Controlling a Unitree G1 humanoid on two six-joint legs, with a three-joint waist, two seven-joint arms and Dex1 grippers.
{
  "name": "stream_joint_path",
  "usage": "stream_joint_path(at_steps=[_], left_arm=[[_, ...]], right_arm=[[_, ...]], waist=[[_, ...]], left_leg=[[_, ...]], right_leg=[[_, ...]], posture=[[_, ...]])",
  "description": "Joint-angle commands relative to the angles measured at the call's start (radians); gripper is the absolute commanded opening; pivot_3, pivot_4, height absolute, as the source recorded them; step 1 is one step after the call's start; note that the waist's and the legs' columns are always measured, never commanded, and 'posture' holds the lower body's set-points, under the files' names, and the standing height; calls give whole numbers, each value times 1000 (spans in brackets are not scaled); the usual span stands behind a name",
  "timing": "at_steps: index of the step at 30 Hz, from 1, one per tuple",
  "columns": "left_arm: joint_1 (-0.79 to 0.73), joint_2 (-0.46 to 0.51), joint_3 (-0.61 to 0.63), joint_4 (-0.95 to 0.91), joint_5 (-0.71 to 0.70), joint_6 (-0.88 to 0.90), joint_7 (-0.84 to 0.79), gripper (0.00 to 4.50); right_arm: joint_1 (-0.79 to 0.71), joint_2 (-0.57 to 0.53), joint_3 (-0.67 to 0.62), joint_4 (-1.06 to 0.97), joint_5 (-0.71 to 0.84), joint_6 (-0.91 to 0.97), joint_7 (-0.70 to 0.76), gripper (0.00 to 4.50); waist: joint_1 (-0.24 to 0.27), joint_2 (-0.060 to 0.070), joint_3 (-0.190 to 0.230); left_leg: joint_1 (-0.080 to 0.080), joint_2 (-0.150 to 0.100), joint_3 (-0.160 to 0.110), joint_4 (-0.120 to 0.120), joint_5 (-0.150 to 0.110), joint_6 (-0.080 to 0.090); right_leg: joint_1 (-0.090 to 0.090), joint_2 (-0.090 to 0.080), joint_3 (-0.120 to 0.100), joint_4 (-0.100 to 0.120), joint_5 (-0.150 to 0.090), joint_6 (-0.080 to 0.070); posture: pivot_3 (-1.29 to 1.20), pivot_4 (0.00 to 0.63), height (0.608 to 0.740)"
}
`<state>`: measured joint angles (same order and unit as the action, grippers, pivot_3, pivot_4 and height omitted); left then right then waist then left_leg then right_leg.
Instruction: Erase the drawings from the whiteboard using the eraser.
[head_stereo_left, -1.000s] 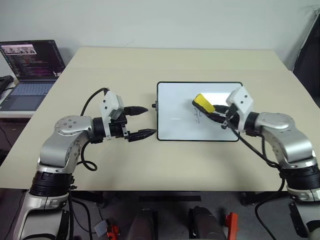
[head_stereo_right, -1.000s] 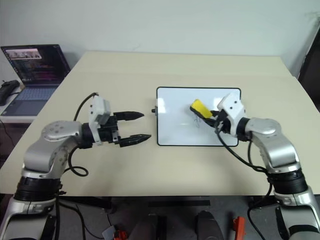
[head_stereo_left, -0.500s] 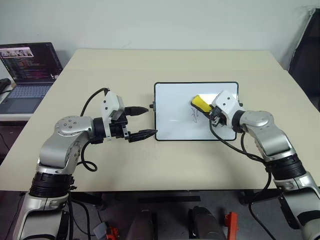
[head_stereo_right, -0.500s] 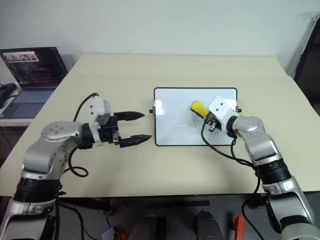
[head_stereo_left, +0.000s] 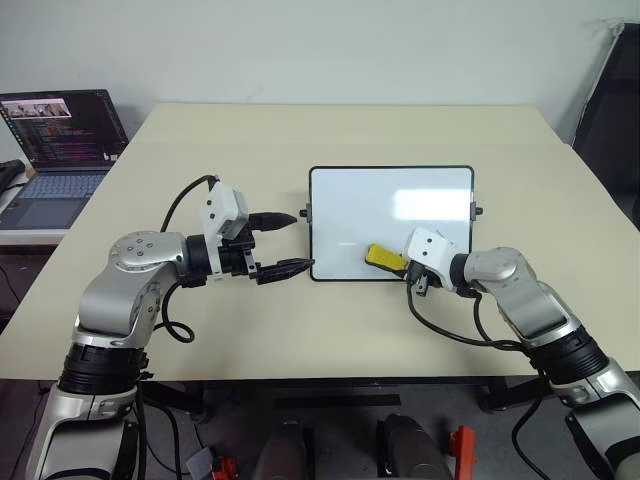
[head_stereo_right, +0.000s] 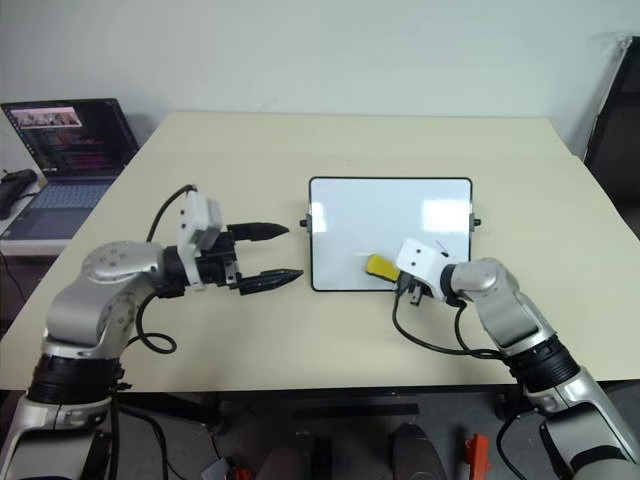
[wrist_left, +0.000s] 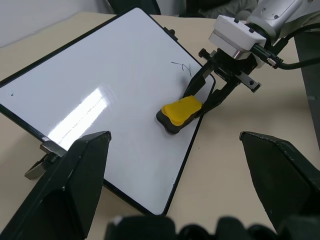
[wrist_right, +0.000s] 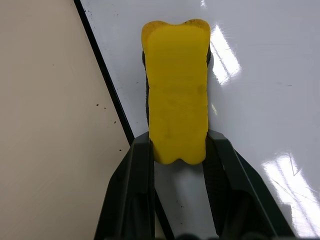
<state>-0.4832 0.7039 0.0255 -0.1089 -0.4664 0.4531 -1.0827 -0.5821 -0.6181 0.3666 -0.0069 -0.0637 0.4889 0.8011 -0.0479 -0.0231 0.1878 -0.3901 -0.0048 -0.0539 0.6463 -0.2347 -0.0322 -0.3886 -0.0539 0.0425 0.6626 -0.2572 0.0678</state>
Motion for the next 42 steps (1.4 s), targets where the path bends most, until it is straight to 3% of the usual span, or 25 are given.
stream_joint_path(at_steps=[1,9,22,27,32,36,42], left_arm=[[-30,-3,1,-6,-3,-17,-7,4500],[-37,-9,-4,2,1,-21,-9,4500],[-28,-7,2,-2,-3,-18,-4,4500],[-34,-9,0,8,0,-22,-5,4500],[-46,-15,-5,14,2,-25,-4,4500],[-61,-12,-4,22,-2,-27,-13,4500],[-78,2,-1,56,13,-46,-32,4500]], right_arm=[[-70,0,-71,106,-71,0,-120,975],[-121,18,-78,203,-128,-43,-206,975],[47,30,25,-8,-118,40,-29,973],[33,34,-116,-33,-33,-21,-52,973],[12,53,-371,-138,223,39,-7,972],[37,-50,-546,-226,404,160,80,972],[192,-289,-744,-153,388,137,102,972]], waist=[[-2,0,0],[-1,-2,-1],[-6,-3,-2],[-1,-3,-1],[7,-2,-1],[15,-2,-1],[26,-2,-1]], left_leg=[[0,0,0,0,0,0],[0,0,0,0,2,1],[2,1,0,-2,2,2],[2,0,0,-1,3,2],[-4,0,-1,-2,2,2],[-11,0,-2,-3,1,1],[-13,-1,-1,-4,-2,0]], right_leg=[[0,0,0,0,0,0],[0,0,0,0,1,2],[1,0,0,-1,0,2],[1,0,1,-1,0,3],[-2,0,-1,-4,2,0],[-9,0,-2,-4,2,-1],[-10,-2,-2,-7,-2,0]], posture=[[0,150,740],[0,150,740],[0,150,740],[0,150,740],[0,150,740],[0,150,740],[0,150,740]])
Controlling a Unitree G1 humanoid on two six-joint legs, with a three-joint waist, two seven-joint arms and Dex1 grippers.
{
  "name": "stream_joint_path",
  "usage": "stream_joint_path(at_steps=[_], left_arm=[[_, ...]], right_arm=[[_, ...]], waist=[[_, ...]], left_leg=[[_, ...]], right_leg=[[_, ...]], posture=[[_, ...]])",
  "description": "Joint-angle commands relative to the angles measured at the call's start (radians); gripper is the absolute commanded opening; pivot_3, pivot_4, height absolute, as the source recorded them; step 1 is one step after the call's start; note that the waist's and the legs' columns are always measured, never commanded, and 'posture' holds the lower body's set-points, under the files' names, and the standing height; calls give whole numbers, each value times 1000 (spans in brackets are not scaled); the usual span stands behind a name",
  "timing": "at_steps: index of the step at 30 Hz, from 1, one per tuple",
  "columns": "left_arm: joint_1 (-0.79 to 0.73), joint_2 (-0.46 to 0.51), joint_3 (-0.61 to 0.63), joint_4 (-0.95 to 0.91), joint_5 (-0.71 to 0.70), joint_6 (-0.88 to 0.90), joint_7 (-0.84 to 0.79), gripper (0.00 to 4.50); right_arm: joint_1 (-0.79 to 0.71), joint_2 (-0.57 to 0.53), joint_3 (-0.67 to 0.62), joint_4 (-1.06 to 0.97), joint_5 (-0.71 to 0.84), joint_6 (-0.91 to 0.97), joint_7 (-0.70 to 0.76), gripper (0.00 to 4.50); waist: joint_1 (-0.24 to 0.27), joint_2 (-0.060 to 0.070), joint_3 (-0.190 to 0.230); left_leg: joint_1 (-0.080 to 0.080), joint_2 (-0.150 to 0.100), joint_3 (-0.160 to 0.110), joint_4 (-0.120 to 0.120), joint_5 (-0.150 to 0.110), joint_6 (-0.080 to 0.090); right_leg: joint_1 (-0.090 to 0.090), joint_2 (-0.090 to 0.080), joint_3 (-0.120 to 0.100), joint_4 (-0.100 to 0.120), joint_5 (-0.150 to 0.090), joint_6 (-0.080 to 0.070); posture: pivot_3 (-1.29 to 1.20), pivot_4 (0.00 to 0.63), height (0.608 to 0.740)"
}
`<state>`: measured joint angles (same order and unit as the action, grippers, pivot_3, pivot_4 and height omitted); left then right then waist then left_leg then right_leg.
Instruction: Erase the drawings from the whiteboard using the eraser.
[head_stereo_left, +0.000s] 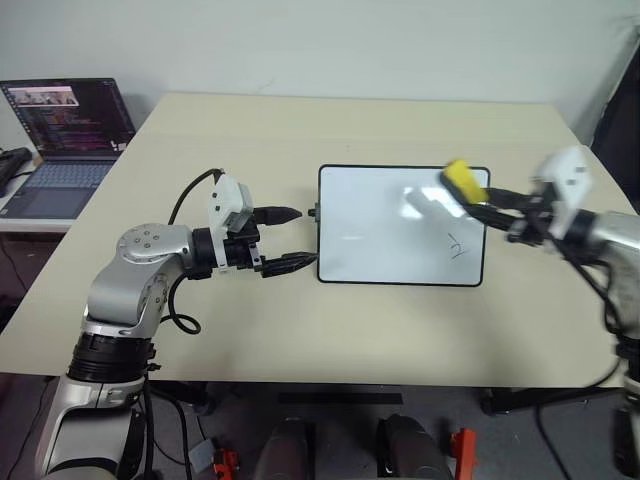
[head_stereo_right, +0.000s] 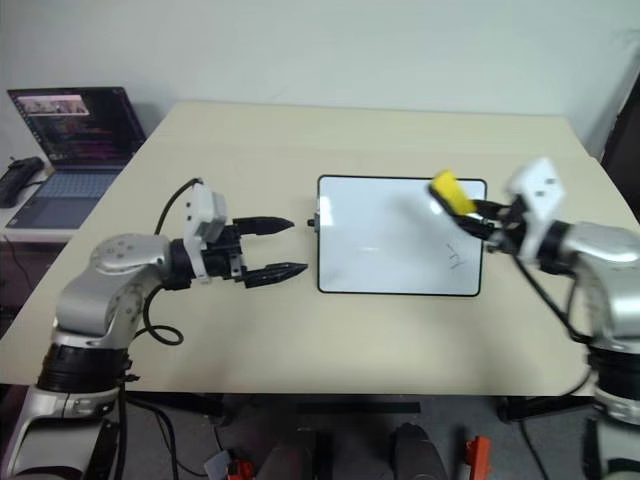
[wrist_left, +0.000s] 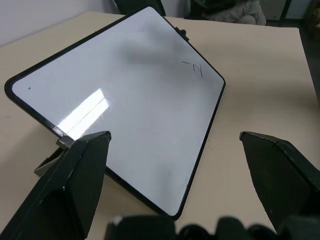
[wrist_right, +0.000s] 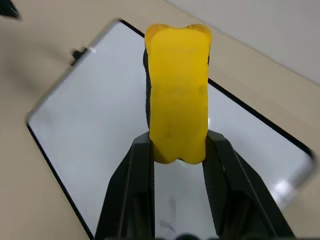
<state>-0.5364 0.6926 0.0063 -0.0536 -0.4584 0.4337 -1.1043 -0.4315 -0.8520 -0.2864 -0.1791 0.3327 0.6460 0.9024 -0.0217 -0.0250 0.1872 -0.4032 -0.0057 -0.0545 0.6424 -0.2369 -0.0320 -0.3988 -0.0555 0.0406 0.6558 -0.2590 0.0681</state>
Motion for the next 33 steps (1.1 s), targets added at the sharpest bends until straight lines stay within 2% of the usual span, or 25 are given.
stream_joint_path(at_steps=[1,7,33], left_arm=[[-25,15,17,5,6,-28,-13,4500],[-39,24,22,17,7,-28,-21,4500],[-23,25,26,6,5,-18,-14,4500]], right_arm=[[66,-74,-104,23,-9,-27,1,972],[159,-112,-168,13,18,-38,-3,972],[118,-106,-112,27,34,-48,-25,972]], waist=[[-2,0,0],[-17,1,0],[-11,1,0]], left_leg=[[0,0,1,0,0,0],[2,1,2,0,0,0],[2,1,2,1,0,0]], right_leg=[[0,0,0,0,0,0],[0,1,2,2,0,0],[0,1,2,3,0,0]], posture=[[0,150,740],[0,150,740],[0,150,740]])
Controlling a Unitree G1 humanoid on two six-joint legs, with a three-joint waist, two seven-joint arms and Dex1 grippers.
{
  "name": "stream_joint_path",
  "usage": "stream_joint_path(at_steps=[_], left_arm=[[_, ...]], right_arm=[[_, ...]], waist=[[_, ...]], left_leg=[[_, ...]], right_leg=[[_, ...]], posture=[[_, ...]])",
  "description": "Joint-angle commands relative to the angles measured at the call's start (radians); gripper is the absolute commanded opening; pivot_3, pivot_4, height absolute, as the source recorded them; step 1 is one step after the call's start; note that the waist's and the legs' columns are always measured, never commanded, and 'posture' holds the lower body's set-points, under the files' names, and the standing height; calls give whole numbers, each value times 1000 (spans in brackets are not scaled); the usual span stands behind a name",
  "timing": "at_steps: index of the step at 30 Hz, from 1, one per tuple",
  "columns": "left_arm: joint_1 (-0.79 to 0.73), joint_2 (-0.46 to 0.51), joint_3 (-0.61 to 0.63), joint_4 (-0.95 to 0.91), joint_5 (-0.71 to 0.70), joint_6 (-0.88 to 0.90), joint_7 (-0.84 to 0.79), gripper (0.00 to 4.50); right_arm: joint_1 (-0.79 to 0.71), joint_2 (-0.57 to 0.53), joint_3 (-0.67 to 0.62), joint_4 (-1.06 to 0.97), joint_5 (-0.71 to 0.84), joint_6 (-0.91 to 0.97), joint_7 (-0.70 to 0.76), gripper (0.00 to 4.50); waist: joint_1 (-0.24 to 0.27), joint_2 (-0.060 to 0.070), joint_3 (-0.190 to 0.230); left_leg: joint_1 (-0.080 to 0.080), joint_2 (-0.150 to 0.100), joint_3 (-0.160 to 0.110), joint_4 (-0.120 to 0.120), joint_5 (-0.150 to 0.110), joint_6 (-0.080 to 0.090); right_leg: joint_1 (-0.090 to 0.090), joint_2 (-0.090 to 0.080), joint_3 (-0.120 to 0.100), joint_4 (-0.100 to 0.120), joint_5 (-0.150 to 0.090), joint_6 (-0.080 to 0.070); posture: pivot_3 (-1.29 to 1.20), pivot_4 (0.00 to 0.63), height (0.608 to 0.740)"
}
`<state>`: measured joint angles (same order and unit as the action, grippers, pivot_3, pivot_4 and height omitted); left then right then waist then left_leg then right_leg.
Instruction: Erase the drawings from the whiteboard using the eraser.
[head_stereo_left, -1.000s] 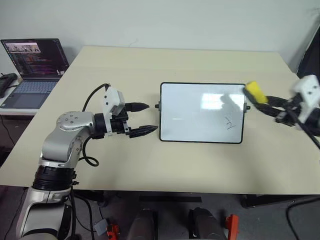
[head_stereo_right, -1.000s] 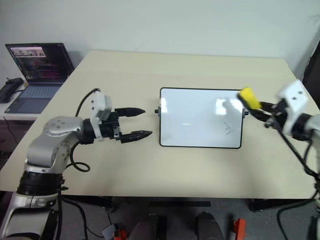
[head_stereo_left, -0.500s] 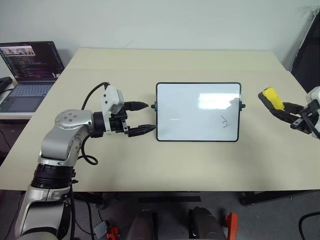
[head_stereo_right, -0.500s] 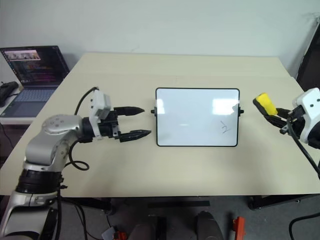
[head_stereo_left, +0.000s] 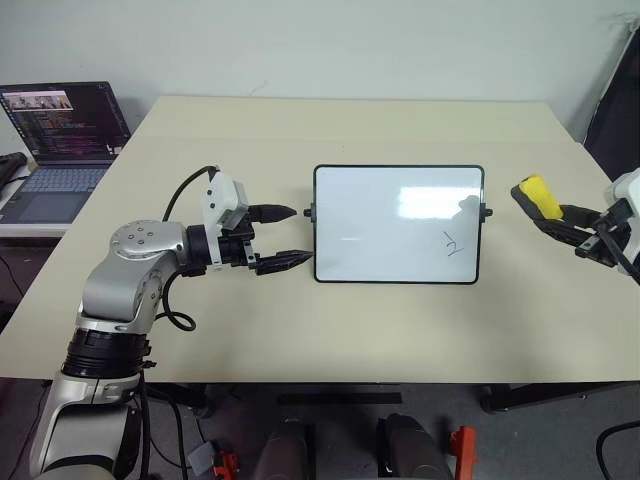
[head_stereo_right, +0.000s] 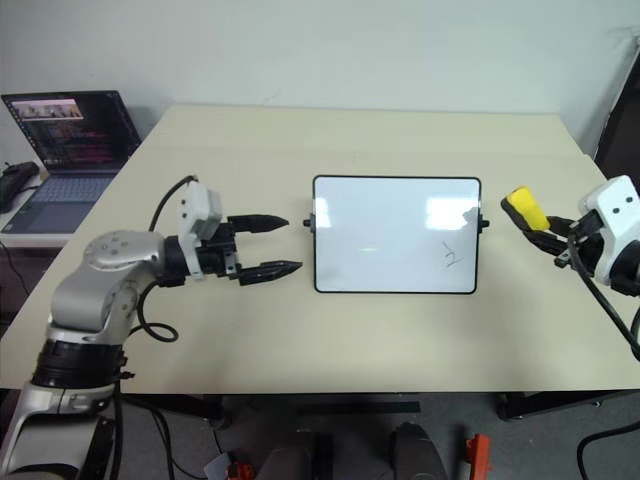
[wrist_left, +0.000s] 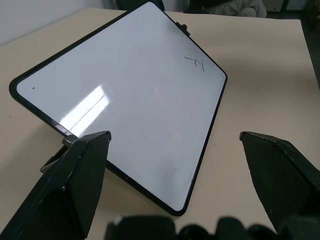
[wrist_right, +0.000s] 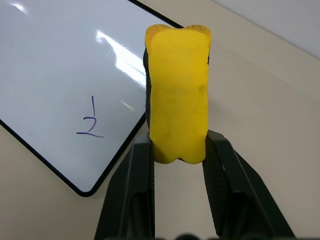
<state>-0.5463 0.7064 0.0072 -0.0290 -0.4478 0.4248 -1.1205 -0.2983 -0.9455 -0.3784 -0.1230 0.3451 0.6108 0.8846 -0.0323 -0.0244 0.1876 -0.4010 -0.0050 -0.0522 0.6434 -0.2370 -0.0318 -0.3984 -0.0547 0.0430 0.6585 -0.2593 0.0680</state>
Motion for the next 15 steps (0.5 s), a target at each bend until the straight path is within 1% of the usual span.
stream_joint_path(at_steps=[1,15], left_arm=[[-15,10,24,-18,-6,-10,2,4500],[-24,18,31,-18,-5,-11,-1,4500]], right_arm=[[-14,-13,-20,-29,22,-13,-7,972],[-33,-22,-2,-10,25,-22,-10,972]], waist=[[0,0,0],[0,0,0]], left_leg=[[0,0,0,0,0,0],[0,0,0,0,0,0]], right_leg=[[0,0,0,0,0,0],[0,0,0,0,0,0]], posture=[[0,150,740],[0,150,740]])
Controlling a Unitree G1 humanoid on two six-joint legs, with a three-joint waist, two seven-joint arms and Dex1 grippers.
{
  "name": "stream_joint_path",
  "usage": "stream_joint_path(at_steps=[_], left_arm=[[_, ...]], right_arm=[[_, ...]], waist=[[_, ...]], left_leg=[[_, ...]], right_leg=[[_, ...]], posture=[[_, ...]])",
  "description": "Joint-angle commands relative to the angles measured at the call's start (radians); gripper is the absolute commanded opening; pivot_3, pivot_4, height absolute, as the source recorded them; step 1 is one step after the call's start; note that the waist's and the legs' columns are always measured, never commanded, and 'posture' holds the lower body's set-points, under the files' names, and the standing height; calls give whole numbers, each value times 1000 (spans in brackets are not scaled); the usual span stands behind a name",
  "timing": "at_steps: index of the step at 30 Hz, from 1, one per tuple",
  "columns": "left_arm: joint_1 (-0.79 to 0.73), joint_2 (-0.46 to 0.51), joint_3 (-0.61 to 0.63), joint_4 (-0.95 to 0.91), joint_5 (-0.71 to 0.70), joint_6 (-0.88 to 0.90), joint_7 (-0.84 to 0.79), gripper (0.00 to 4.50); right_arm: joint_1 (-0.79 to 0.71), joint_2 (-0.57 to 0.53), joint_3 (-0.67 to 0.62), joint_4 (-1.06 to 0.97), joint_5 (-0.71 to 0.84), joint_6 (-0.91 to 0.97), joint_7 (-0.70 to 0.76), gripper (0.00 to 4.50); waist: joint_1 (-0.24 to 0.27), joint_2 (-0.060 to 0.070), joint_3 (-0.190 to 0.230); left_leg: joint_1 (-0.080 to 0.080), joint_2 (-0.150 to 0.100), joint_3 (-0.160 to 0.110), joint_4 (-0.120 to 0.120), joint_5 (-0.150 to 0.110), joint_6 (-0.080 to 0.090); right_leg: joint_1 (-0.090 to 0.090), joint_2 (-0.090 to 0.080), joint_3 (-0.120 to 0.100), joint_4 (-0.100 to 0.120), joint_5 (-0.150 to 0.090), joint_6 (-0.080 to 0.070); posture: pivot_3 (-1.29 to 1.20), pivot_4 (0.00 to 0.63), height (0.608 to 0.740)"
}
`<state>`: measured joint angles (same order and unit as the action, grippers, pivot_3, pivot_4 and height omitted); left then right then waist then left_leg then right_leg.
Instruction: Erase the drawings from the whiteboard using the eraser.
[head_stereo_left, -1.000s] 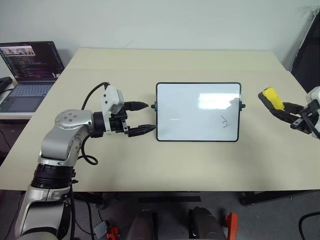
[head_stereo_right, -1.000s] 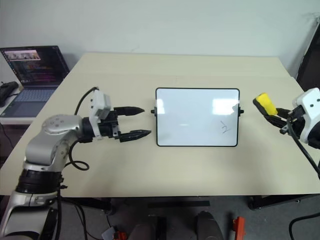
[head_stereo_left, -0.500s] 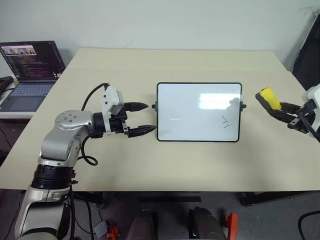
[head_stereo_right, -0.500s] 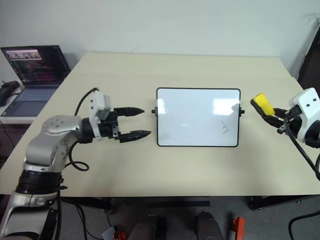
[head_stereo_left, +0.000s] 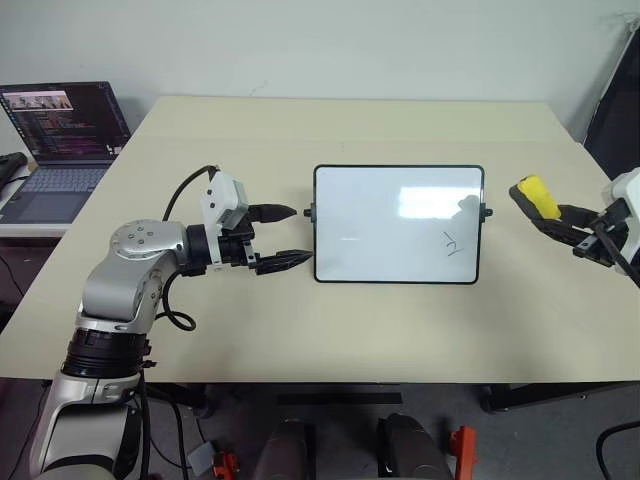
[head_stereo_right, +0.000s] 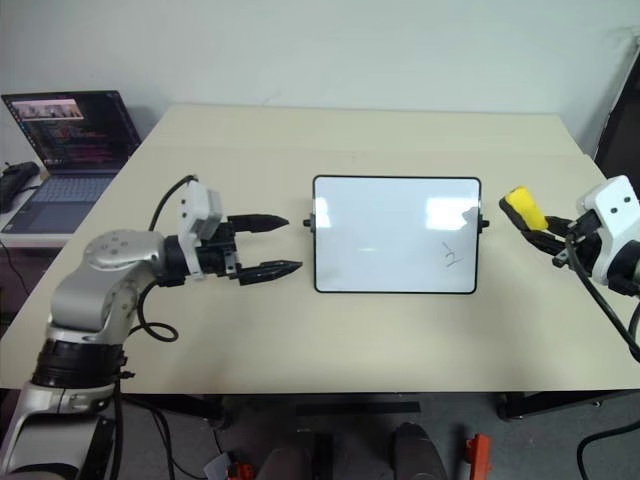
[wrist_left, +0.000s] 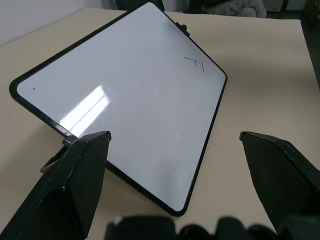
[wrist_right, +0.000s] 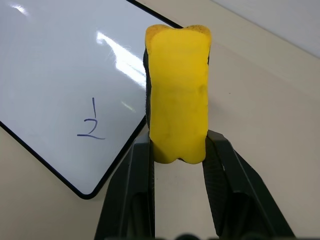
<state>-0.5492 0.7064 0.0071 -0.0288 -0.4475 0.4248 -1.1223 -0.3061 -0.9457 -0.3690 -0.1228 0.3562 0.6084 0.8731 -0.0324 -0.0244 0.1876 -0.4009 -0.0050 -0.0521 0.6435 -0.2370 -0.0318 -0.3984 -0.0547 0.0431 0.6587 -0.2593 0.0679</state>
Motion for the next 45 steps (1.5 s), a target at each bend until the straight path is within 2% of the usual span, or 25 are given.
stream_joint_path(at_steps=[1,7,10,15,26,36,39,45], left_arm=[[-22,18,33,-21,-8,-10,2,4500],[-19,19,34,-31,-12,-6,6,4500],[-13,16,29,-32,-9,-8,6,4500],[6,8,7,-26,2,-12,0,4500],[-4,11,9,-25,3,-11,-5,4500],[17,28,28,-43,-4,-2,4,4500],[18,29,28,-45,-5,0,6,4500],[19,26,20,-27,6,-7,9,4500]], right_arm=[[-26,-22,-10,-9,13,-20,2,972],[-37,-14,2,-14,19,-23,3,972],[-88,14,28,-26,39,-22,-4,972],[-149,74,246,42,-131,-134,-66,972],[-191,129,403,245,-282,-283,-72,972],[-124,118,576,232,-410,-294,21,972],[-97,124,582,208,-406,-287,42,972],[-106,119,537,233,-396,-294,23,972]], waist=[[0,0,0],[0,0,0],[-3,0,0],[-4,0,0],[2,0,0],[-6,-1,-1],[-7,-2,-1],[-6,-2,-1]], left_leg=[[0,0,0,0,0,0],[0,0,0,0,0,0],[0,0,0,0,0,0],[1,0,0,0,0,0],[-1,0,0,1,0,0],[5,0,0,2,0,0],[11,0,-1,1,0,0],[13,0,0,3,2,1]], right_leg=[[0,0,0,0,0,0],[0,0,0,0,0,0],[0,0,0,0,0,0],[0,0,0,1,0,0],[-2,0,0,2,0,0],[5,0,0,2,0,0],[12,0,-1,0,-1,1],[13,0,0,0,1,4]], posture=[[0,150,740],[0,150,740],[0,150,740],[0,150,740],[0,150,740],[0,150,740],[0,150,740],[0,150,740]])
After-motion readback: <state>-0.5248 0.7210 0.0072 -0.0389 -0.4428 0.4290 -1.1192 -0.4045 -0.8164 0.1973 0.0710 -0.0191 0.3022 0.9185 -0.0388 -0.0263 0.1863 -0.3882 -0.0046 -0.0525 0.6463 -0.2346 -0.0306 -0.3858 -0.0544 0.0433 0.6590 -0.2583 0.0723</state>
